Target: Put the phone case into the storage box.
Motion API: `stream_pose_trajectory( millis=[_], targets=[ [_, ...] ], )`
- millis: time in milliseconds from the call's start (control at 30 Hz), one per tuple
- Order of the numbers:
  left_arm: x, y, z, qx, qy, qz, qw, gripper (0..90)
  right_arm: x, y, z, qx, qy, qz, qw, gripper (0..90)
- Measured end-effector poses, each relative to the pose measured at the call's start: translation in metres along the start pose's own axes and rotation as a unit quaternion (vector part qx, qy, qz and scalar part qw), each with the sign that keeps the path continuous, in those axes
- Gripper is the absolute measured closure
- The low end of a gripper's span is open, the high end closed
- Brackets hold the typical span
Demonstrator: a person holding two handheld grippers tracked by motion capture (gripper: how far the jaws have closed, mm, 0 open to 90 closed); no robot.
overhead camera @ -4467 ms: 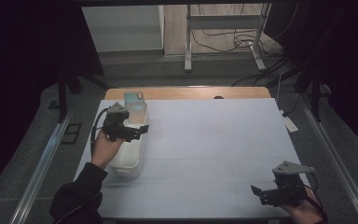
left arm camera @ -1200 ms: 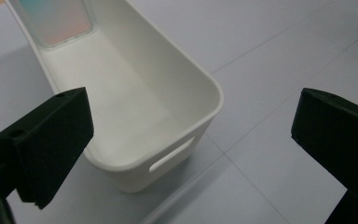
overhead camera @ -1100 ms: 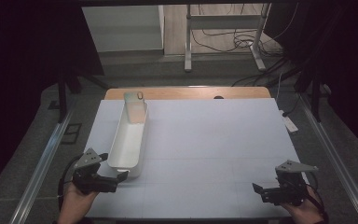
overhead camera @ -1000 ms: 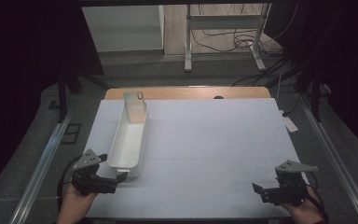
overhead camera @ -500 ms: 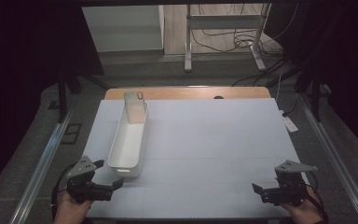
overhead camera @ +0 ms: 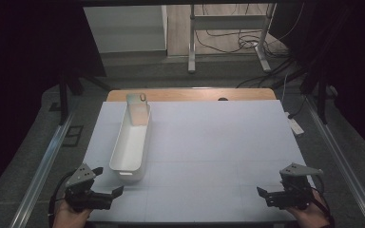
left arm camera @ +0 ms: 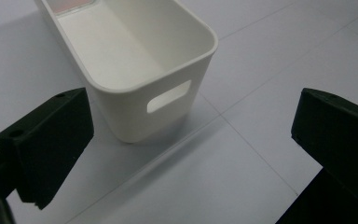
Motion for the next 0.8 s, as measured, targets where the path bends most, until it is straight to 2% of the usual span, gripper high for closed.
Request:
stream_pose_trajectory(
  millis=[333,533,800],
  targets=[
    [0.0068,-0.0024,-0.0003,0.001,0.008,0.001,1.0000,0.0,0.0000,0.0001,0.0001,0.001,0.000,-0.001,1.0000,0.5],
    [0.0066,-0.0031,-0.0011,-0.001,0.004,0.005,1.0000,0.0,0.0000,0.0001,0.0001,0.001,0.000,-0.001,1.0000,0.6],
    [0.0068,-0.0034,0.0008,-0.003,0.011,0.006,0.9999,0.0,0.0003,-0.0004,0.0004,0.003,0.001,-0.003,1.0000,0.5]
  ],
)
Point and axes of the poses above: each handheld gripper's, and its own axes: z roughly forward along the jaws, x roughly out of its underside, y roughly to its left, the point moved 10 cm from there along z, roughly forward along the jaws, and after that the axes turned 3 degrees about x, right-handed, at the moved point
